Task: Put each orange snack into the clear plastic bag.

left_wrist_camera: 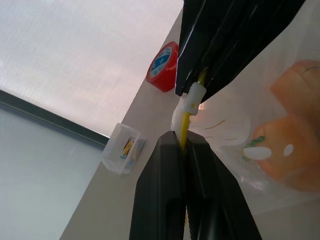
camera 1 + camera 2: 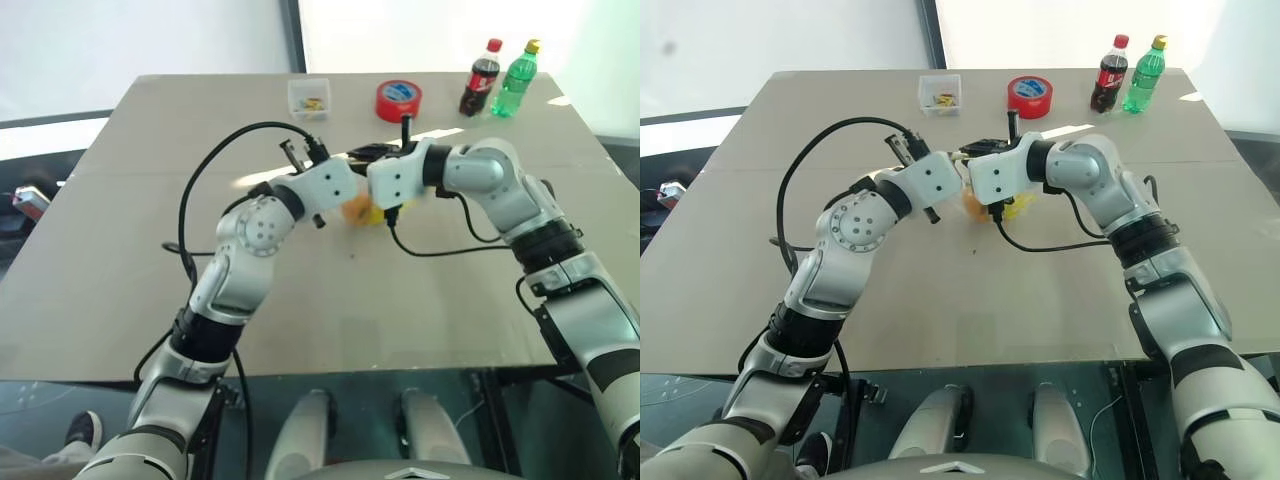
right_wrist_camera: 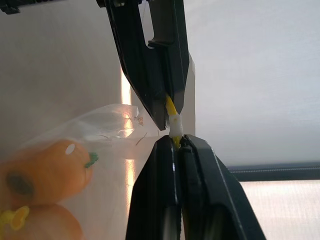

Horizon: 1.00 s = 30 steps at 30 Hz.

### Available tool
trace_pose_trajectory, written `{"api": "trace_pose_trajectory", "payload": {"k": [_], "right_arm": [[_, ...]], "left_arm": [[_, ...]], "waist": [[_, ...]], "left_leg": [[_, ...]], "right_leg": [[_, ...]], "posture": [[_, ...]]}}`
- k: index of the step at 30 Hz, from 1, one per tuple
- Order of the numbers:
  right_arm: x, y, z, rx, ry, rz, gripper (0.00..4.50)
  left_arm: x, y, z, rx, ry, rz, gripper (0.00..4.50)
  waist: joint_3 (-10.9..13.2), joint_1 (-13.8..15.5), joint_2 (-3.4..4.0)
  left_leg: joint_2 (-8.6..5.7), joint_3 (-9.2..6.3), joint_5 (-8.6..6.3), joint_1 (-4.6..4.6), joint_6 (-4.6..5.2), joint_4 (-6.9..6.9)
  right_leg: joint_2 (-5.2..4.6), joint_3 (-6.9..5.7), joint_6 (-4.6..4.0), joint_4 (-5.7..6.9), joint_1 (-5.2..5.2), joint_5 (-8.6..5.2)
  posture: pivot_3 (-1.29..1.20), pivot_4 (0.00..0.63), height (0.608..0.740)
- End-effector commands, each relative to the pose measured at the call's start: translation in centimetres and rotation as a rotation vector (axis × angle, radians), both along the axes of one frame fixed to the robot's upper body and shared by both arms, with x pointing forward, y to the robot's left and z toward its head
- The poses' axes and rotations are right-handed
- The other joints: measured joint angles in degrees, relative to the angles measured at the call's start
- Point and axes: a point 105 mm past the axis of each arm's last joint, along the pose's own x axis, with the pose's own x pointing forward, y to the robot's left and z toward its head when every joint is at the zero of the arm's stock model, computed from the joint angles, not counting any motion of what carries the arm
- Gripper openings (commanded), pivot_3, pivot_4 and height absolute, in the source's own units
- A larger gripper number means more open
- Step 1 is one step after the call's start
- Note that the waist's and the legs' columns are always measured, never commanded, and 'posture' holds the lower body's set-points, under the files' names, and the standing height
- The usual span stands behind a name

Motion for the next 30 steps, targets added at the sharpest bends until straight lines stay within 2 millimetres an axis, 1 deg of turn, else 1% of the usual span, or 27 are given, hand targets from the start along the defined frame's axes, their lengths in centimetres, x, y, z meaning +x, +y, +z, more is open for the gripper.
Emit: {"api": "trace_pose_trajectory", "payload": {"k": [1, 6, 15, 16, 18, 19, 30], "right_arm": [[-0.83, 0.41, 2.07, 0.050, -0.044, 0.037, 0.95], [-1.12, 0.58, 2.09, 0.043, -0.046, 0.056, 0.95], [-0.98, 0.52, 1.67, 0.026, -0.042, 0.049, 0.95], [-0.97, 0.51, 1.63, 0.025, -0.041, 0.048, 0.73], [-0.95, 0.50, 1.58, 0.024, -0.040, 0.047, 0.09], [-0.88, 0.45, 1.54, 0.024, -0.040, 0.042, 0.03], [-0.49, -0.30, 1.37, 0.020, -0.040, 0.006, 0.03]], "left_arm": [[-0.20, -0.35, 1.31, -0.002, -0.058, -0.010, 0.00], [-0.19, -0.36, 1.28, -0.003, -0.057, -0.009, 0.00], [-0.31, -0.42, 1.27, -0.002, -0.056, -0.012, 0.00], [-0.32, -0.43, 1.27, -0.001, -0.056, -0.013, 0.00], [-0.31, -0.44, 1.27, -0.001, -0.055, -0.014, 0.00], [-0.28, -0.45, 1.28, 0.000, -0.055, -0.014, 0.00], [-0.18, -0.24, 1.22, 0.005, -0.054, -0.012, 0.00]], "waist": [[0.00, 0.00, 0.00], [0.00, 0.00, 0.00], [0.00, 0.00, 0.00], [0.00, 0.00, 0.00], [0.00, 0.00, 0.00], [0.00, 0.00, 0.00], [0.00, 0.00, 0.00]], "left_leg": [[0.00, 0.00, 0.00, 0.00, 0.00, 0.00], [0.00, 0.00, 0.00, 0.00, 0.00, 0.00], [0.00, 0.00, 0.00, 0.00, 0.00, 0.00], [0.00, 0.00, 0.00, 0.00, 0.00, 0.00], [0.00, -0.01, 0.00, 0.00, 0.00, 0.00], [0.00, 0.00, 0.00, 0.00, 0.00, 0.00], [0.00, 0.00, 0.00, 0.00, 0.00, 0.00]], "right_leg": [[0.00, 0.00, 0.00, 0.00, 0.00, 0.00], [0.00, 0.00, 0.00, 0.00, 0.00, 0.00], [0.00, 0.00, 0.00, 0.00, 0.00, 0.00], [0.00, 0.00, 0.00, 0.00, 0.00, 0.00], [0.00, 0.00, 0.00, 0.00, 0.00, 0.00], [0.00, 0.00, 0.00, 0.00, 0.00, 0.00], [0.00, 0.00, 0.00, 0.00, 0.00, 0.00]], "posture": [[0.00, 0.150, 0.740], [0.00, 0.150, 0.740], [0.00, 0.150, 0.740], [0.00, 0.150, 0.740], [0.00, 0.150, 0.740], [0.00, 0.150, 0.740], [0.00, 0.150, 0.740]]}}
